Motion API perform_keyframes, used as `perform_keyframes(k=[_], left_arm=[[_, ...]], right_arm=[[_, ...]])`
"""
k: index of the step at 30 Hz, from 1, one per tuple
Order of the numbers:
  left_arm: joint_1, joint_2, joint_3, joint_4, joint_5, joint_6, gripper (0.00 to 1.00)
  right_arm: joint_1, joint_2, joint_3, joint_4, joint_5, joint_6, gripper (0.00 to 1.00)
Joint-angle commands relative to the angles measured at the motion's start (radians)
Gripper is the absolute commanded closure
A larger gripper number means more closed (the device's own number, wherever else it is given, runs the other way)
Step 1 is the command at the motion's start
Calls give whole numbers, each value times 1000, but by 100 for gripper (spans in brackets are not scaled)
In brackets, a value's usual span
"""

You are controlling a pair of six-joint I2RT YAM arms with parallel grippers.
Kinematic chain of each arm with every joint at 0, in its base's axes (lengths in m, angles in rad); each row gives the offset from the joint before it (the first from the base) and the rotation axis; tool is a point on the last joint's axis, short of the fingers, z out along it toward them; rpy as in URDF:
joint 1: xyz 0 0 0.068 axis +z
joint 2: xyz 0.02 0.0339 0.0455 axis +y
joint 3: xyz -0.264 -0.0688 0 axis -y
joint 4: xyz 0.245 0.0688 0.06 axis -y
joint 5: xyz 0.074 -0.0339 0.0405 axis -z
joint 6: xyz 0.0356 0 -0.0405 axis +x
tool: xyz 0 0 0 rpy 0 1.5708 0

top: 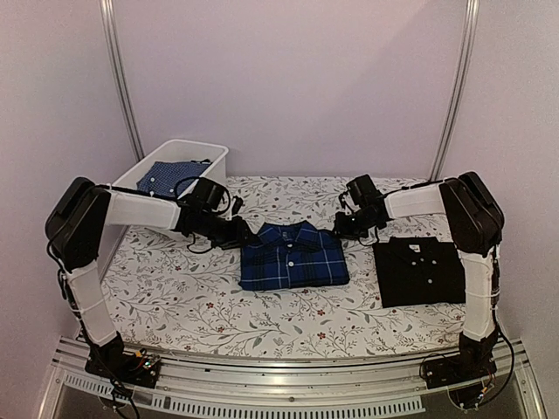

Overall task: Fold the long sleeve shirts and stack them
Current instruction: Smooth out the square-folded shirt at the center of the board.

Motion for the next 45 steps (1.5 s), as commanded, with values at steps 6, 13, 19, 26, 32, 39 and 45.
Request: perform_keyframes(k=[6,13,19,26,32,39,45], left_arm=[[-114,3,14,124,10,-131,65],[-130,67,80,122,38,-144,66],[-162,134,141,106,73,-144,67],[-176,218,152,123,87,-159,67],[-173,276,139,121,87,-152,68],[-170,213,201,30,48,-85,67],[-168,55,201,-37,22,-57,60]], right_arm=[[-15,9,135,-213,90,-110,55],[49,-188,95,-292,223,-92,53],[157,-232,56,-260,136,-53,57],[181,-197,-123,-118,17,21,58],[181,-198,-288,-32,-16,78,58],[180,-284,-288,-44,5,92,54],[154,-372,-298,-66,16,83,45]])
